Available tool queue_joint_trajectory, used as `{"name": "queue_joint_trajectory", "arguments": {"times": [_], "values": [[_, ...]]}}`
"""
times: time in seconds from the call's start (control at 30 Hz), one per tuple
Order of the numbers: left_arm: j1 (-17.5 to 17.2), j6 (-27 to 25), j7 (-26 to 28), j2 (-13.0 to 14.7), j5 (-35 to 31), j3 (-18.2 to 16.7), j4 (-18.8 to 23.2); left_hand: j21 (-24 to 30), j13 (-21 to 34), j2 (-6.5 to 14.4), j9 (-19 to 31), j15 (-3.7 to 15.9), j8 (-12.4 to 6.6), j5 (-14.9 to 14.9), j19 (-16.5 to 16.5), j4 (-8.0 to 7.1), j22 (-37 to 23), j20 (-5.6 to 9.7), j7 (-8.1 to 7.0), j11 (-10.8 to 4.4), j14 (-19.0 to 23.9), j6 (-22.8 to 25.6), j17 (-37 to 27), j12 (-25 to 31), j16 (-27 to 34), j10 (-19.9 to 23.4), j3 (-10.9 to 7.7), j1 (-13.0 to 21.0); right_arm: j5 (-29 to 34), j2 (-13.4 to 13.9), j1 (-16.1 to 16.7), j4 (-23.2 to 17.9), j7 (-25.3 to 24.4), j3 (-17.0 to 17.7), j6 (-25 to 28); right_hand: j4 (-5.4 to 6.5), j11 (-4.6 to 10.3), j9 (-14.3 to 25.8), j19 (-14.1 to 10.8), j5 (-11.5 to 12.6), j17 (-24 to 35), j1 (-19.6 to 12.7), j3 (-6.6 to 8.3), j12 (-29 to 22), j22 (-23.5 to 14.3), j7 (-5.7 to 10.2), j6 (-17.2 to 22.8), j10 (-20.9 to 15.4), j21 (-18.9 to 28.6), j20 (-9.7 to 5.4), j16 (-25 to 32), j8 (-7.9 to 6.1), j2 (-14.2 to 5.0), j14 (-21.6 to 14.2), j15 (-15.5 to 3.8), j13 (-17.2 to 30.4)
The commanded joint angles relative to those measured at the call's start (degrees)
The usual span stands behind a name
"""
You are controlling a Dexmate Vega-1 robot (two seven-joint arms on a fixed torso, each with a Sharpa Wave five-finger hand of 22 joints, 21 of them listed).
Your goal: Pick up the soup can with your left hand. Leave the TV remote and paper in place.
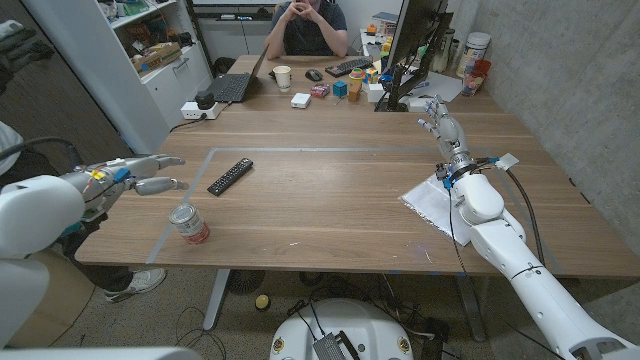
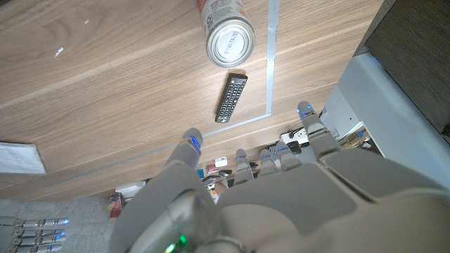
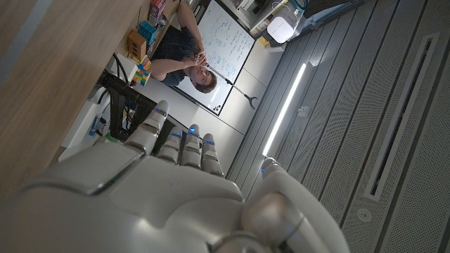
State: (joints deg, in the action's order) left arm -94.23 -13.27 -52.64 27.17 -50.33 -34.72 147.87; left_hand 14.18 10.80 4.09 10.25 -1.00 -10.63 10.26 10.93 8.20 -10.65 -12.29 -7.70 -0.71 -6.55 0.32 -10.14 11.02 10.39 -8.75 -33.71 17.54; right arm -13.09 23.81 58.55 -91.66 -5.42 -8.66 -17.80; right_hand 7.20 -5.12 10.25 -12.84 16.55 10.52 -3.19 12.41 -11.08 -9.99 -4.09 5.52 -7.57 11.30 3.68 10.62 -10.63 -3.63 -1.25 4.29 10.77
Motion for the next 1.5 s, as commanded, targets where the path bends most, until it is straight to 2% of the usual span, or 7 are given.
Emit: {"name": "queue_joint_trajectory", "arguments": {"times": [0.03,0.63,1.07,1.5], "values": [[0.11,-0.81,0.7,2.08,-0.57,2.43,-2.63,-0.07,0.22,-0.12,0.26,-0.02,-0.26,0.45,-0.38,0.03,-0.18,-0.29,-0.5,-0.08,-0.44,0.13,-0.12,0.28,0.1,-0.26,0.33,0.63,0.43,0.3,-0.07,-0.31,-0.55,-0.21,-0.53,0.06,-0.07,0.14,-0.5,0.25,0.26,0.16,-0.27,-0.16,-0.1,0.12,0.21,-0.39,0.19,0.07,0.51,-0.15,0.16,-0.42,0.09,0.16],[-1.81,-3.23,0.59,4.16,-2.22,4.18,-3.43,-0.49,0.22,-0.07,0.27,-0.01,-0.24,0.47,-0.7,0.07,-0.16,-0.3,-0.77,-0.05,-0.82,0.18,-0.12,0.35,0.07,-0.5,0.79,0.96,0.32,0.77,-0.02,-0.57,-0.63,-0.42,-0.3,0.08,-0.05,0.14,-0.49,0.31,0.25,0.23,-0.46,-0.17,-0.09,0.22,0.2,-0.43,0.18,0.05,0.5,-0.16,0.27,-0.48,0.11,0.16],[-1.51,-4.23,-0.06,6.18,-1.36,4.45,-5.56,-0.74,0.21,0.08,0.28,-0.14,-0.1,0.49,-0.9,0.07,-0.15,-0.3,-0.91,0.04,-1.2,-0.14,-0.12,0.14,0.02,-1.38,1.06,1.23,0.72,1.09,0.54,-1.57,-1.33,-0.36,0.17,0.1,-0.13,0.14,-0.5,0.37,0.24,0.27,-0.59,-0.17,-0.09,0.24,0.19,-0.46,0.17,0.08,0.48,-0.18,0.33,-0.48,0.15,0.16],[-1.92,-4.29,2.89,7.15,-1.1,5.56,-8.32,-0.95,0.21,0.14,0.28,-0.19,-0.03,0.49,-1.08,0.04,-0.15,-0.31,-1.02,0.04,-1.67,-0.38,-0.12,0.11,-0.07,-1.78,1.33,1.38,0.88,1.64,0.82,-2.57,-1.21,-0.56,0.16,0.1,-0.05,0.14,-0.51,0.42,0.23,0.3,-0.72,-0.18,-0.09,0.25,0.19,-0.5,0.17,0.1,0.48,-0.19,0.37,-0.53,0.24,0.16]]}}
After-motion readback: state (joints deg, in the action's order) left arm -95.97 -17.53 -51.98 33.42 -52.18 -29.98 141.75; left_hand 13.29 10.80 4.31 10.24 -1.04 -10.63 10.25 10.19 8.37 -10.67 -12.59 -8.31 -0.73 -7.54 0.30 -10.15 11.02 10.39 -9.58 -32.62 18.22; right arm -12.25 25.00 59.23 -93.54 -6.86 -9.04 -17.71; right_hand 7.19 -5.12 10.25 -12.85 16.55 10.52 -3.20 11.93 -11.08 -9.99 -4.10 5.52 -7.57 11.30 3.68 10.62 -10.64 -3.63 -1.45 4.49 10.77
